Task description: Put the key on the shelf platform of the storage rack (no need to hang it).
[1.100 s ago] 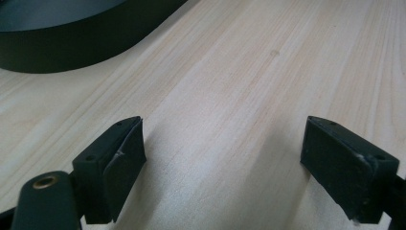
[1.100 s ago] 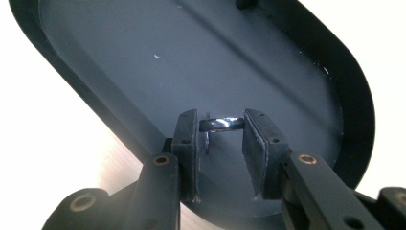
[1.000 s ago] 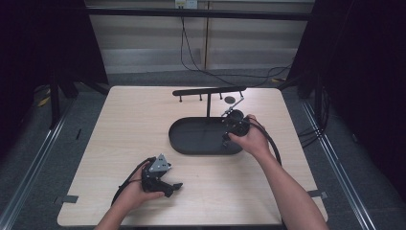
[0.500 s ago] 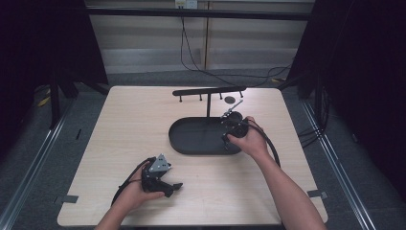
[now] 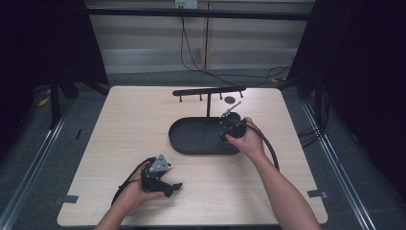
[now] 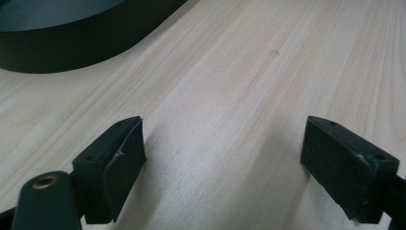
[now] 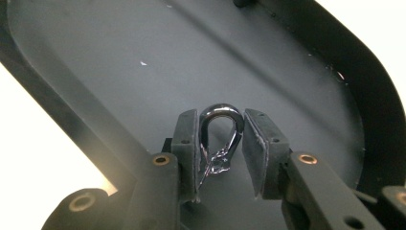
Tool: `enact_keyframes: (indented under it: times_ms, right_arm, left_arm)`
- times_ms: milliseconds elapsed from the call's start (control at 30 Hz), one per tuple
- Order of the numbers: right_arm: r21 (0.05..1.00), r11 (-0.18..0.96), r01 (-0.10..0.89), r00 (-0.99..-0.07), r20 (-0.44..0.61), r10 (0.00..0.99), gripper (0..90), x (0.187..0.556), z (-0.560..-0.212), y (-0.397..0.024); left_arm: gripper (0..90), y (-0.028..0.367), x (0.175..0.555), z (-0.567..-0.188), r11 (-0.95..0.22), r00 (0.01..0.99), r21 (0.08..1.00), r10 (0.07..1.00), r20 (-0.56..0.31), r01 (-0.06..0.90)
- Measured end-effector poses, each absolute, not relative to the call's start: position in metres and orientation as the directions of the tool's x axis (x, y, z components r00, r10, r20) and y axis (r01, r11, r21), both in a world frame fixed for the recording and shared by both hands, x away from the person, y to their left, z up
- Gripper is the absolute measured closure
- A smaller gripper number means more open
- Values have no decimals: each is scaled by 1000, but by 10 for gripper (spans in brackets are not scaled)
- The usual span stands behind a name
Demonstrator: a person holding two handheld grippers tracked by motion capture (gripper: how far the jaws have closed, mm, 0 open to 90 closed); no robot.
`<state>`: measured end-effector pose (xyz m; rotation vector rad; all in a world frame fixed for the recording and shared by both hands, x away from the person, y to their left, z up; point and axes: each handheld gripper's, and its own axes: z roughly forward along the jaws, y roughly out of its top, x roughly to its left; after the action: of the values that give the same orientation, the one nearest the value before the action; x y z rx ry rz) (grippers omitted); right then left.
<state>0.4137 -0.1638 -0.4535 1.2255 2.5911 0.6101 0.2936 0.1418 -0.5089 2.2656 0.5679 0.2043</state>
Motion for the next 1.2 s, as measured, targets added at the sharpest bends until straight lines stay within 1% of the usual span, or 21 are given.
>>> enact_keyframes:
  times_ms: [133,467,533,567,667,800,1000,1067,1200]
  right_arm:
    - [455,570,685,-628,-28,777,679,415,-454,-165]
    - [471,550,690,-613,-25,790,670,417,-458,-165]
    - [483,543,687,-611,-22,792,637,417,-456,-166]
    - [489,536,688,-605,-20,796,603,417,-455,-166]
    - [484,546,684,-613,-24,790,595,416,-454,-168]
    - [486,537,690,-611,-9,792,550,414,-452,-169]
    - [471,542,696,-607,-17,795,474,411,-452,-172]
    - [474,527,705,-601,5,799,457,409,-451,-174]
    - [479,520,708,-598,14,801,434,406,-450,-176]
  left_arm:
    - [148,142,294,-509,-597,888,729,460,-31,335]
    - [148,142,294,-509,-596,888,730,459,-33,335]
    - [148,142,294,-509,-597,888,729,459,-32,335]
    - [148,142,294,-509,-597,888,729,459,-33,335]
    - [148,142,294,-509,-601,890,727,456,-30,332]
    - [148,142,294,-509,-600,889,728,457,-31,333]
    - [148,142,294,-509,-597,888,729,458,-33,335]
    - [148,142,294,-509,-598,888,729,458,-32,335]
    - [148,142,293,-509,-599,890,728,455,-31,332]
